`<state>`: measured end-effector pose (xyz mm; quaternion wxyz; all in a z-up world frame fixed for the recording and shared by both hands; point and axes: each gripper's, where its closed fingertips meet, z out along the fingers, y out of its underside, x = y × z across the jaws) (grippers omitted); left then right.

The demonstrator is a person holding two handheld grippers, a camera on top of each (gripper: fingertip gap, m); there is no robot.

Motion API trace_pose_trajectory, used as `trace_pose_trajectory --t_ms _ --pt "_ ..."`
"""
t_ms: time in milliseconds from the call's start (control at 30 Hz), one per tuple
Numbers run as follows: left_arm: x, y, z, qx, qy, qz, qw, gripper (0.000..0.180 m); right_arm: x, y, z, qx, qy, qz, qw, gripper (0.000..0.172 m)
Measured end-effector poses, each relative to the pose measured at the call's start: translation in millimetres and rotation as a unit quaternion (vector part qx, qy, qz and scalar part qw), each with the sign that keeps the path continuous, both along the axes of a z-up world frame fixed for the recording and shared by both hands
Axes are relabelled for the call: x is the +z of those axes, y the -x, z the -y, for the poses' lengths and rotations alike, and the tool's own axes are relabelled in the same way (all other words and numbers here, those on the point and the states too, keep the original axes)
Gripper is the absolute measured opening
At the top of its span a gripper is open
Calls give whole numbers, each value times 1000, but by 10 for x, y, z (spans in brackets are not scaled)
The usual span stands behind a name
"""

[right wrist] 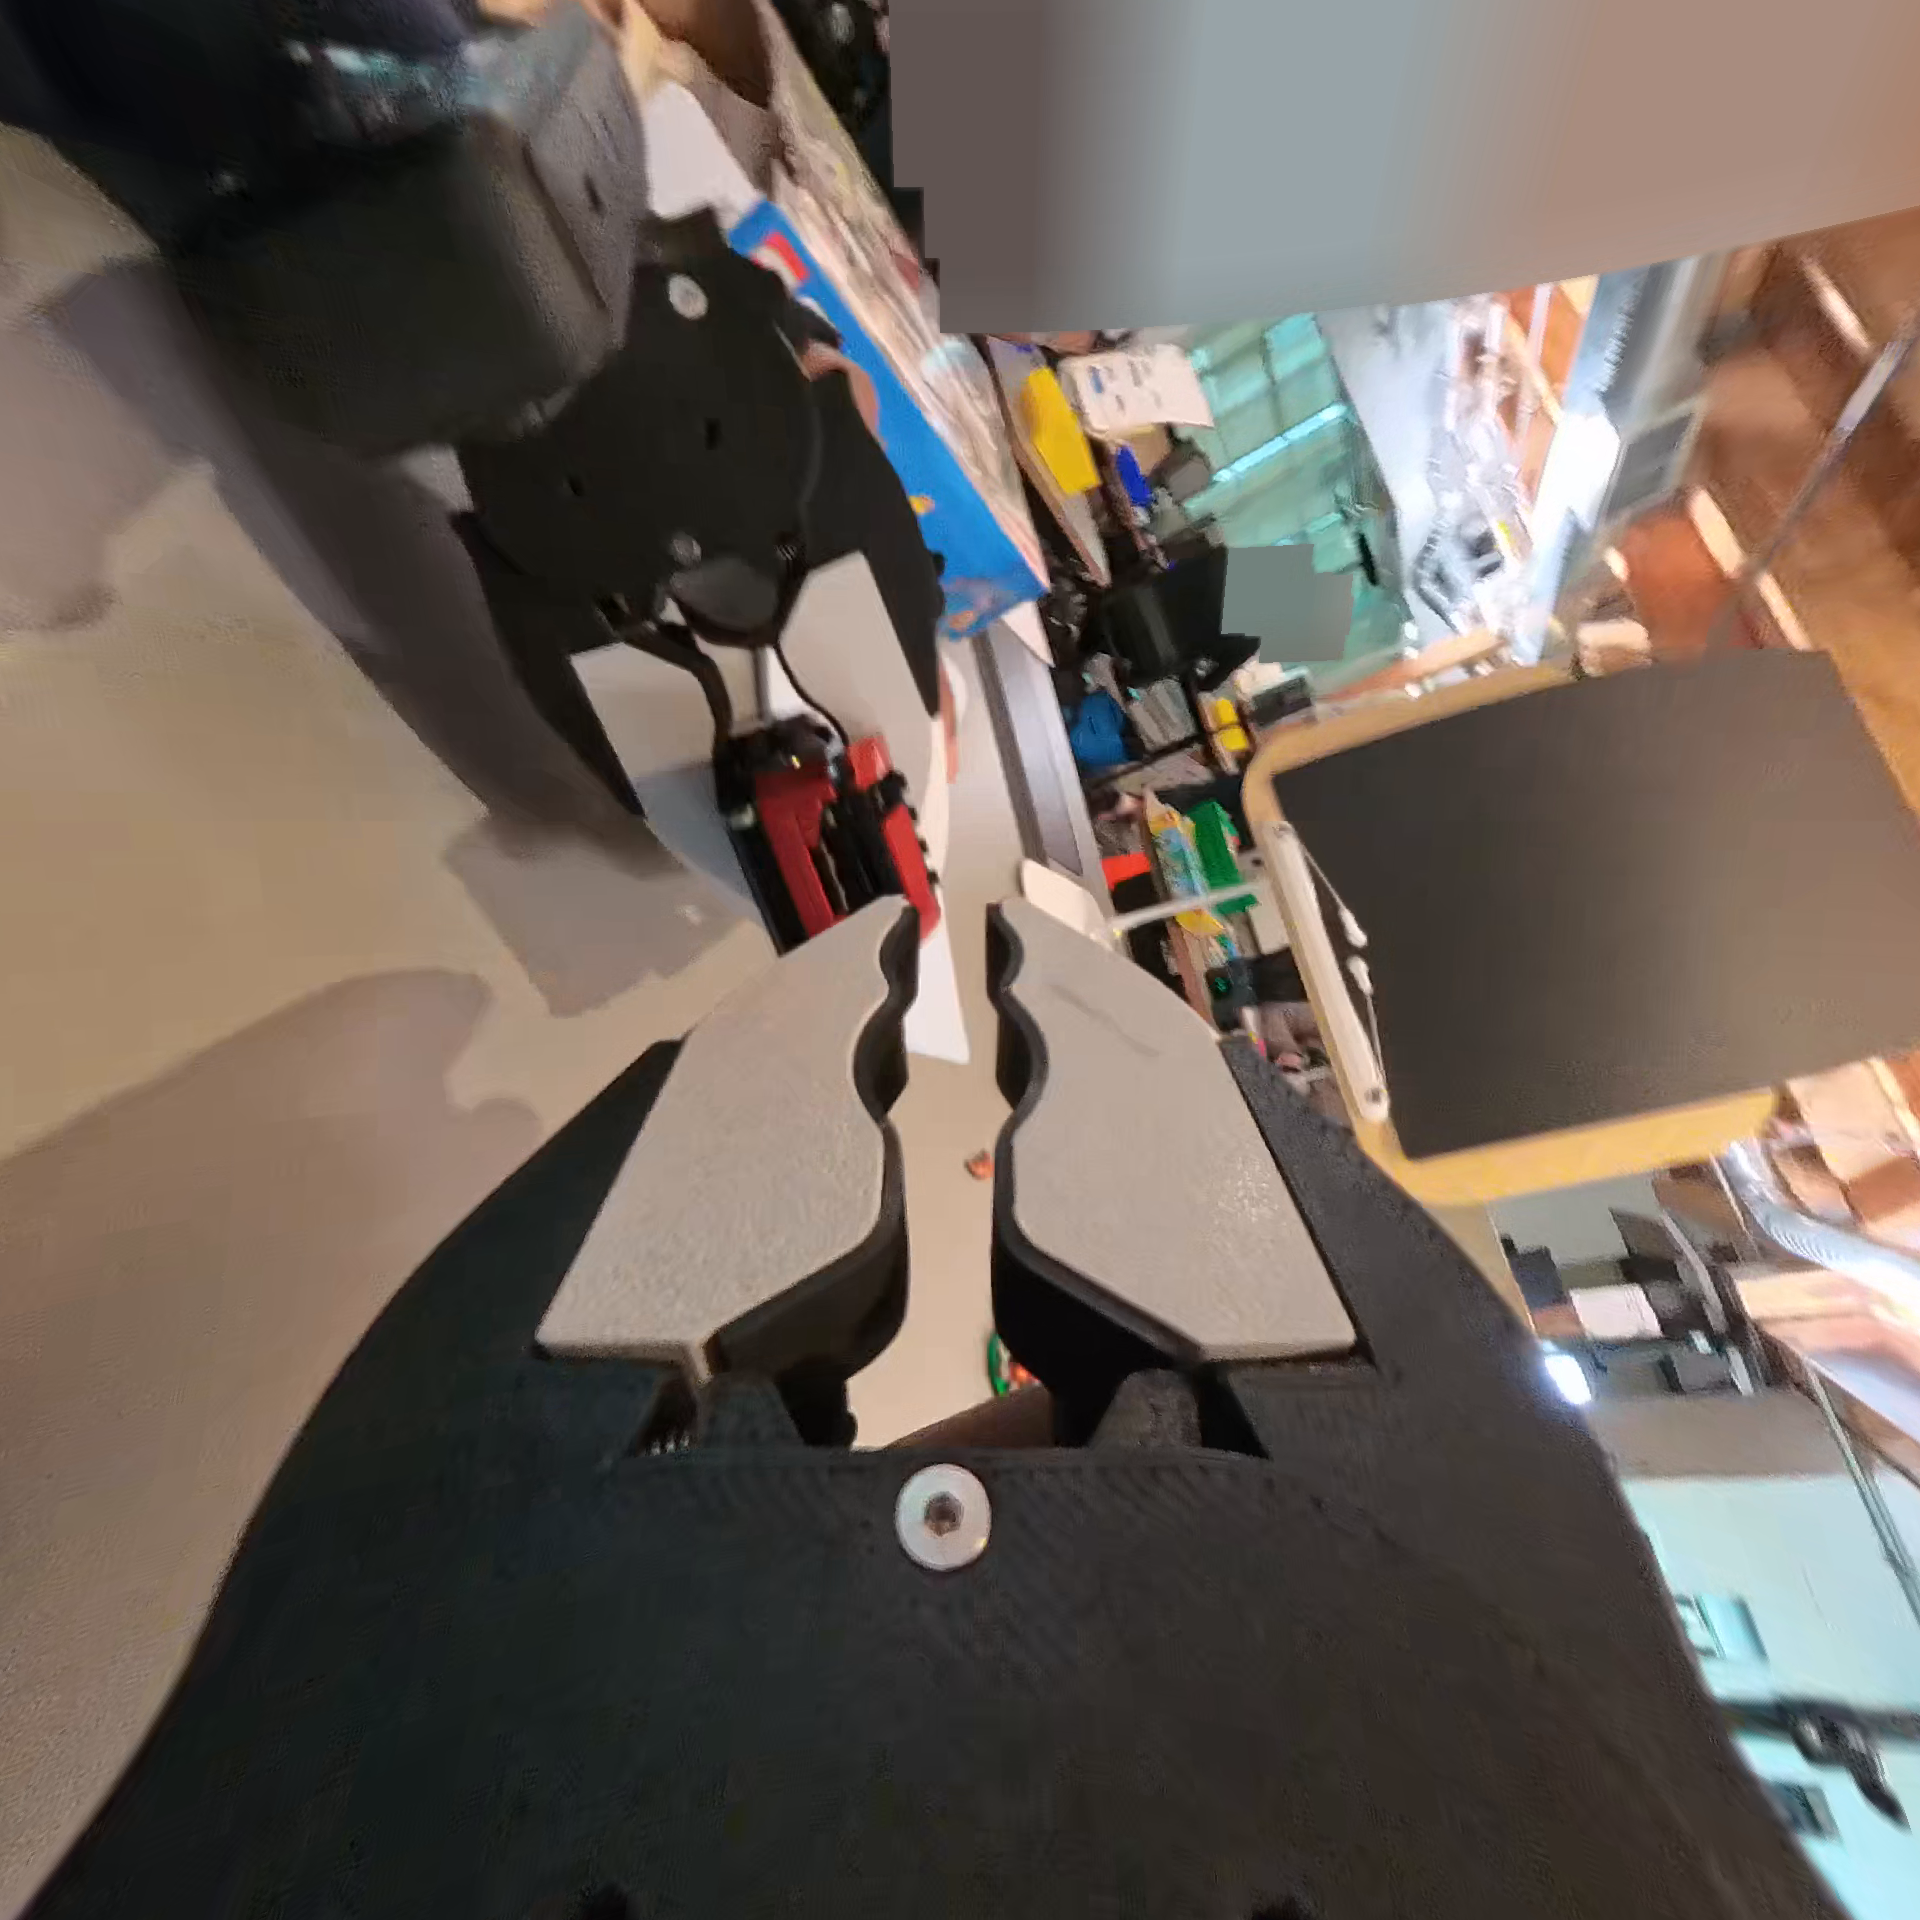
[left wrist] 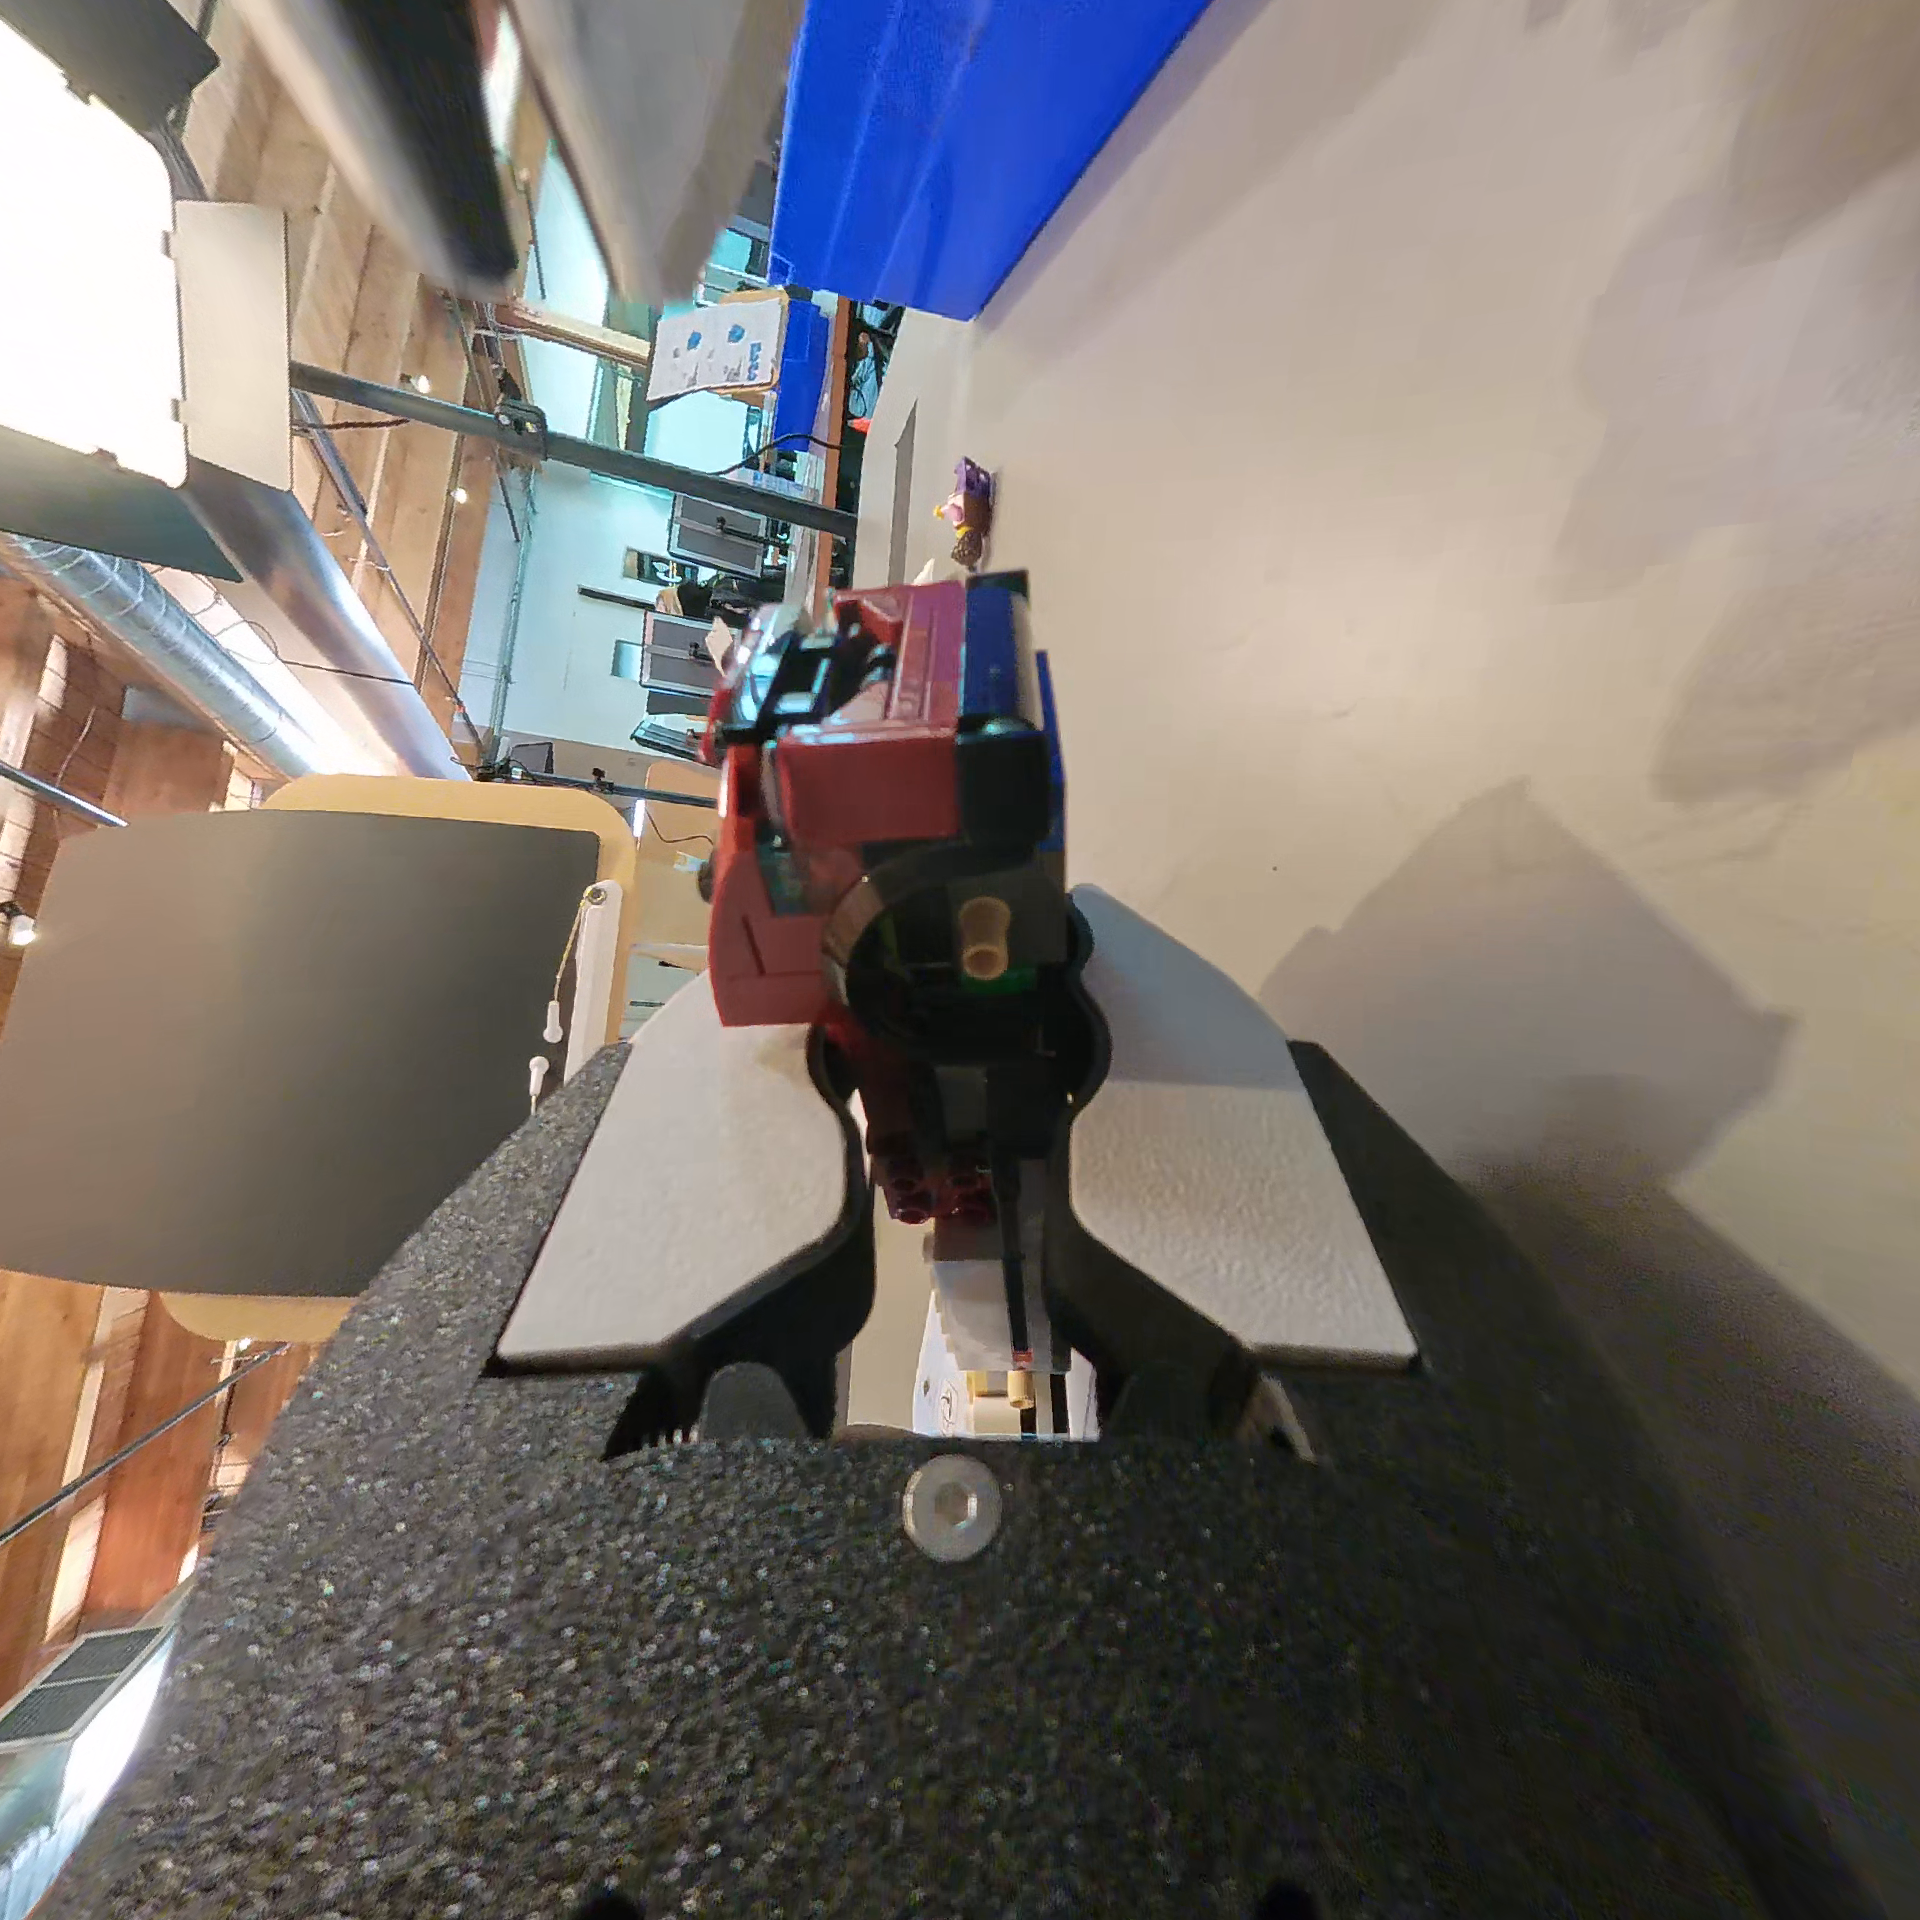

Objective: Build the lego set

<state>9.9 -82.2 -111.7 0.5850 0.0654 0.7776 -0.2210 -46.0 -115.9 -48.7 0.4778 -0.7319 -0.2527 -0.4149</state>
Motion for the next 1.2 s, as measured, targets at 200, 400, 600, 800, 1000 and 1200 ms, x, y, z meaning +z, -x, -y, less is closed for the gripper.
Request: trace_pose_trajectory --t_ms 200,400,600,800,1000,1200 --pt "-12 -41 -10 1 -1 -5 1000 35 -147 -53 -199 16 48 18 999 14" --pt "-46 -27 -33 -1 -7 -7 1000 35 -234 -102 -246 16 65 17 998 15" --pt "-52 -45 -22 -1 -9 -5 1000 35 -247 -99 -249 18 67 19 997 9" --pt "-37 -51 -49 1 -18 4 1000 35 -233 -93 -252 21 68 23 997 6" --pt "-24 -83 -49 7 -13 4 1000 35 -225 -110 -260 17 67 37 997 5" --pt "-9 -99 -67 7 -11 4 1000 34 -216 -106 -270 20 64 40 997 5"
